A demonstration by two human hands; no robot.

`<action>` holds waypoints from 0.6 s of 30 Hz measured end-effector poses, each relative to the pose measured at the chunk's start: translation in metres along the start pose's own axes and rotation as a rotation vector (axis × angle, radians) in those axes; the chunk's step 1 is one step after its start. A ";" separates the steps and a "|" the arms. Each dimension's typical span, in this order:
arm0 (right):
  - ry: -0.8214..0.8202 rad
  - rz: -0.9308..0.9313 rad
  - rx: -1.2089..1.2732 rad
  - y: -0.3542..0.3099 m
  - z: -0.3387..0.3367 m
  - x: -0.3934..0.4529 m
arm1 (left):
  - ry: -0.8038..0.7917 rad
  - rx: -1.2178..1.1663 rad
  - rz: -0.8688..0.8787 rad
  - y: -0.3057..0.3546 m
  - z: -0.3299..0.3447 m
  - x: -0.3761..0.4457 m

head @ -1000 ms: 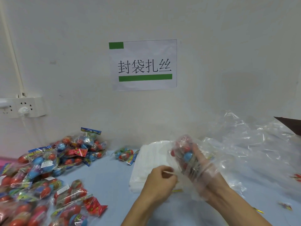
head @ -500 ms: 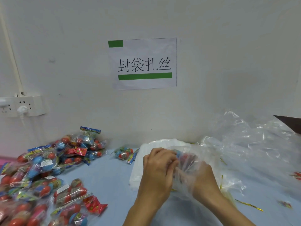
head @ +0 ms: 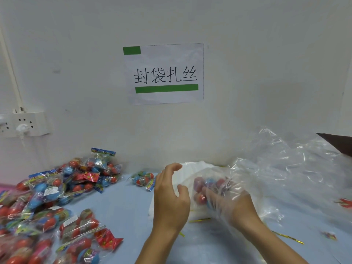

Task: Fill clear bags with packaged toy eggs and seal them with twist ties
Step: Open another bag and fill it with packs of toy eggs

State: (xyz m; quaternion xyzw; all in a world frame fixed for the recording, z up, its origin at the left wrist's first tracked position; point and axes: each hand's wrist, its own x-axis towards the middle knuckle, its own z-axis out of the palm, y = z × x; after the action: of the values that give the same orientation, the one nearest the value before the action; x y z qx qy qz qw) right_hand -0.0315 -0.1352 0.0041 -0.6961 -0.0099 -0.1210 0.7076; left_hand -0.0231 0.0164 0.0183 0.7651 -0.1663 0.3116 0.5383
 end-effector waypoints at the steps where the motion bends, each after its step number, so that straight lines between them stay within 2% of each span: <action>1: -0.027 -0.014 -0.092 -0.001 -0.002 -0.004 | -0.046 0.041 0.017 -0.001 -0.003 0.000; 3: 0.096 0.002 -0.150 -0.005 -0.003 -0.006 | -0.190 0.136 0.124 -0.002 -0.008 -0.001; 4: 0.108 -0.025 -0.196 -0.008 -0.003 -0.008 | -0.274 0.163 0.176 -0.004 -0.009 -0.002; 6: 0.037 -0.046 -0.273 -0.015 0.001 -0.014 | -0.424 0.198 0.236 -0.006 -0.006 -0.006; 9: -0.029 0.002 -0.566 -0.019 0.003 -0.009 | -0.564 0.252 0.261 -0.011 -0.001 -0.008; 11: -0.042 0.051 -0.670 -0.019 0.002 -0.009 | -0.599 0.235 0.203 -0.013 -0.001 -0.006; 13: -0.039 0.082 -0.610 -0.019 -0.001 -0.009 | -0.620 0.197 0.119 -0.014 -0.001 -0.004; 18: -0.051 -0.041 -0.713 -0.025 0.000 -0.012 | -0.560 0.186 0.043 -0.020 0.000 -0.005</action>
State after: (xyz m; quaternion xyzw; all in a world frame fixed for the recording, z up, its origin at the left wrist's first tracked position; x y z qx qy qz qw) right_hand -0.0477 -0.1332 0.0268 -0.9017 0.0011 -0.1136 0.4171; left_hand -0.0149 0.0231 0.0012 0.8636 -0.2954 0.1137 0.3925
